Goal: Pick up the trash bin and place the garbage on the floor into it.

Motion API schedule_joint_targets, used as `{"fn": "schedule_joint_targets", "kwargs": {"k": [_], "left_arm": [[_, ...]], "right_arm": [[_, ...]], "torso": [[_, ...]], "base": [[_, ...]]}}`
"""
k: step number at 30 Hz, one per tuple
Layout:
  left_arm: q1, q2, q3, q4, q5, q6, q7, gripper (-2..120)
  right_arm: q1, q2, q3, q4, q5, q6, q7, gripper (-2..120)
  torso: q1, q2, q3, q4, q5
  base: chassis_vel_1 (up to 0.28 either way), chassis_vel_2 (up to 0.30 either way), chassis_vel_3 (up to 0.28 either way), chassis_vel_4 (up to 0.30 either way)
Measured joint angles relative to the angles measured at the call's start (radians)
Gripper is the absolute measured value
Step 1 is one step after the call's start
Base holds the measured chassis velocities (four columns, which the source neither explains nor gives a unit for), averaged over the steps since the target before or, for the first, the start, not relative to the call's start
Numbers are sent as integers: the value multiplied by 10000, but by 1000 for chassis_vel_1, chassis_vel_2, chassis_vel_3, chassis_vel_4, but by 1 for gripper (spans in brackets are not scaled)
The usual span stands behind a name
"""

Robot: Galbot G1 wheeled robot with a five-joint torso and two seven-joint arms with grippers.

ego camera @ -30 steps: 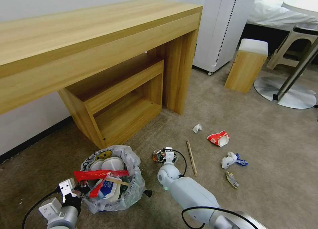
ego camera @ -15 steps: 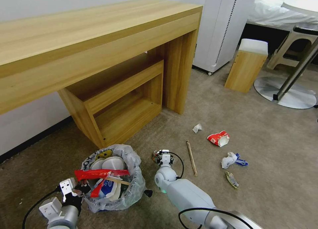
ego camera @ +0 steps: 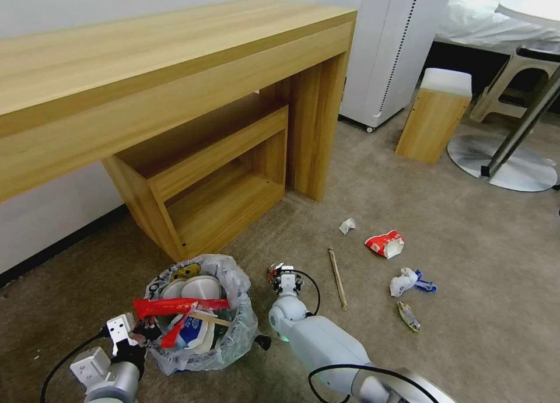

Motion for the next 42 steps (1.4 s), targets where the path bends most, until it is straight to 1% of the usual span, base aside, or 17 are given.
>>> {"fn": "schedule_joint_targets", "kwargs": {"k": [5,7,9,12,15,16,19,23,35,42], "left_arm": [[-83,-26,13,93,3,0,2,1],[-96,-41,21,114,9,0,2,1],[-101,-47,26,116,11,0,2,1],[-106,-75,65,116,31,-1,6,1],[-74,-108,93,116,104,-13,76,1],[-74,-108,93,116,104,-13,76,1],[-6,-113,95,114,130,-33,122,1],[15,-107,95,73,131,-41,133,1],[-8,-131,172,145,177,-92,149,1],[-1,-148,209,213,235,-139,155,1]], "right_arm": [[-280,-449,-130,995,20,-109,63,64],[-343,-612,-202,1292,46,-154,64,64],[-340,-620,-213,1298,53,-157,61,64],[-200,-496,-217,952,67,-119,-4,64],[20,-177,-215,399,55,-90,-118,64],[20,-177,-215,399,55,-90,-118,64],[131,138,-220,-31,-36,-48,-192,64],[199,273,-199,-271,-76,-27,-240,64],[245,301,-23,-718,-82,80,-441,63],[184,95,32,-801,-114,174,-565,63]], "torso": [[0,1,0,-2,1],[0,0,0,-1,0],[-1,1,0,-1,0],[-1,0,0,-1,0],[0,0,0,0,1],[0,0,0,0,1],[-1,0,0,1,0],[0,0,0,0,0],[0,0,0,-1,0],[0,1,0,0,0]], "base": [[0,0,0,0],[0,0,0,0],[0,0,0,0],[0,0,0,0],[0,0,0,0],[0,0,0,0],[0,0,0,0],[0,0,0,0],[0,0,0,0],[0,0,0,0]]}}
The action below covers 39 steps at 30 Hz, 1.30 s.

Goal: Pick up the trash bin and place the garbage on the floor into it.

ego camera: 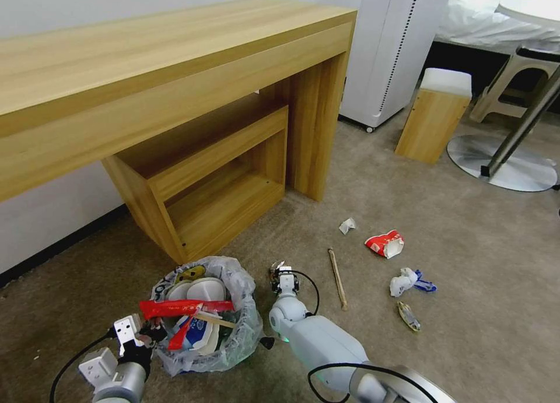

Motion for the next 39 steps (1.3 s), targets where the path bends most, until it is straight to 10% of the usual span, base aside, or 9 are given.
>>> {"fn": "schedule_joint_targets", "kwargs": {"k": [29,39], "left_arm": [[10,-86,62,101,137,-100,87,1],[-14,-89,78,159,152,-145,147,1]], "right_arm": [[99,-19,95,-204,-167,161,-154,51],[124,-21,107,-315,-322,306,-279,25]], "torso": [[0,0,0,0,0],[0,0,0,0,0]], "base": [[0,0,0,0],[0,0,0,0]]}}
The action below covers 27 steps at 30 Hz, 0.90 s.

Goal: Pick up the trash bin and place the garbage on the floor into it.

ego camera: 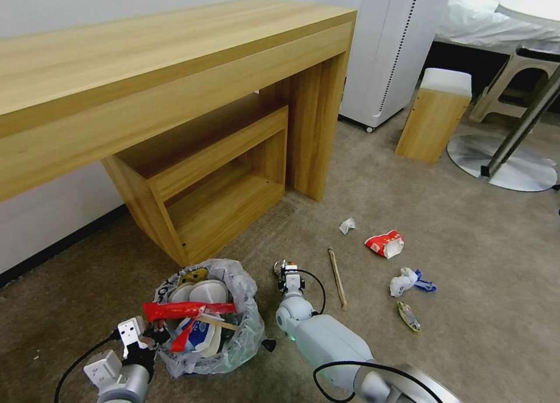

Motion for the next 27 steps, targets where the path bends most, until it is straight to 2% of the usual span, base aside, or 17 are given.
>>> {"fn": "schedule_joint_targets", "kwargs": {"k": [3,7,15,17,18,21,22,23,25,26,27], "left_arm": [[0,6,-9,5,0,-7,1,1],[-9,8,-9,8,0,-10,3,1],[-59,15,-21,30,-11,-11,3,1],[-109,28,-40,85,-20,-6,0,1],[-109,28,-40,85,-20,-6,0,1],[-175,67,-89,150,-49,20,-27,1],[-175,67,-89,150,-49,20,-27,1],[-182,75,-112,157,-57,22,-37,1],[-191,67,-161,168,-63,28,-52,1],[-191,67,-161,168,-63,28,-52,1],[-192,44,-172,175,-63,28,-55,1]], "right_arm": [[-12,5,6,-12,-80,50,-21,10],[-38,-12,9,-20,-167,89,-31,5],[-132,-189,-3,190,-153,150,-60,3],[-354,-658,-60,970,134,221,-128,0],[-354,-658,-60,970,134,221,-128,0],[-818,-1614,-94,2834,552,544,-377,0],[-818,-1614,-94,2834,552,544,-377,0],[-944,-1866,-98,3384,627,655,-489,0],[-1297,-2534,-109,5068,742,1135,-1035,0],[-1297,-2534,-109,5068,742,1135,-1035,0],[-1413,-2742,-130,5624,689,1377,-1324,0]], "torso": [[0,0,0,0,0],[0,0,0,0,0],[0,0,0,1,1],[0,0,0,1,1],[0,0,0,1,1],[0,0,0,-2,-1],[0,0,0,-2,-1],[0,-1,1,-3,-1],[0,0,0,-1,1],[0,0,0,-1,1],[0,0,-1,0,2]], "base": [[0,0,0,0],[0,0,0,0],[0,0,0,0],[0,0,0,0],[0,0,0,0],[0,0,0,0],[0,0,0,0],[0,0,0,0],[0,0,0,0],[0,0,0,0],[0,0,0,0]]}}
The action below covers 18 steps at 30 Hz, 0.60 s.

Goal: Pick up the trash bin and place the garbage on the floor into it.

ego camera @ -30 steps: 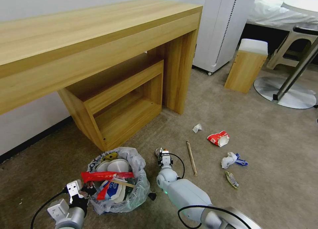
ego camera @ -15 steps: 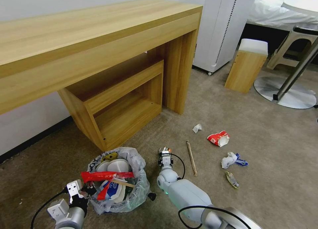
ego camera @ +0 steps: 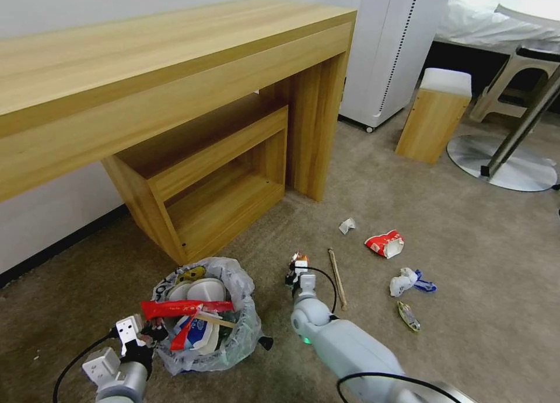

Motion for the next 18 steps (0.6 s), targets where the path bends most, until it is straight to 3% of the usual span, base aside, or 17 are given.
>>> {"fn": "schedule_joint_targets", "kwargs": {"k": [5,6,8,9,12,13,16,18], "left_arm": [[-2,-64,-18,20,16,-1,-6,1],[-2,-64,-18,20,16,-1,-6,1],[-3,-90,-17,16,28,-2,-8,1],[-3,-90,-17,16,28,-2,-8,1],[49,-98,-34,-58,32,-2,-14,1],[49,-98,-34,-58,32,-2,-14,1],[100,-103,-58,-136,35,-2,-23,1],[101,-110,-58,-156,36,-2,-23,1]], "right_arm": [[-568,-882,-30,1666,-669,1292,-1640,0],[-568,-882,-30,1666,-669,1292,-1640,0],[-755,-1185,-39,2021,-1161,2479,-2959,0],[-755,-1185,-39,2021,-1161,2479,-2959,0],[-749,-1450,-83,2138,-1417,3941,-4800,0],[-749,-1450,-83,2138,-1417,3941,-4800,0],[-511,-1740,-279,2180,-1213,4879,-6491,0],[-412,-1868,-401,2226,-1123,5011,-6853,0]], "torso": [[0,1,0,-1,0],[0,1,0,-1,0],[0,2,0,-1,-1],[0,2,0,-1,-1],[0,1,0,0,0],[0,1,0,0,0],[0,1,0,1,0],[0,1,0,1,1]], "base": [[0,0,0,0],[0,0,0,0],[0,0,0,0],[0,0,0,0],[0,0,0,0],[0,0,0,0],[0,0,0,0],[0,0,0,0]]}}
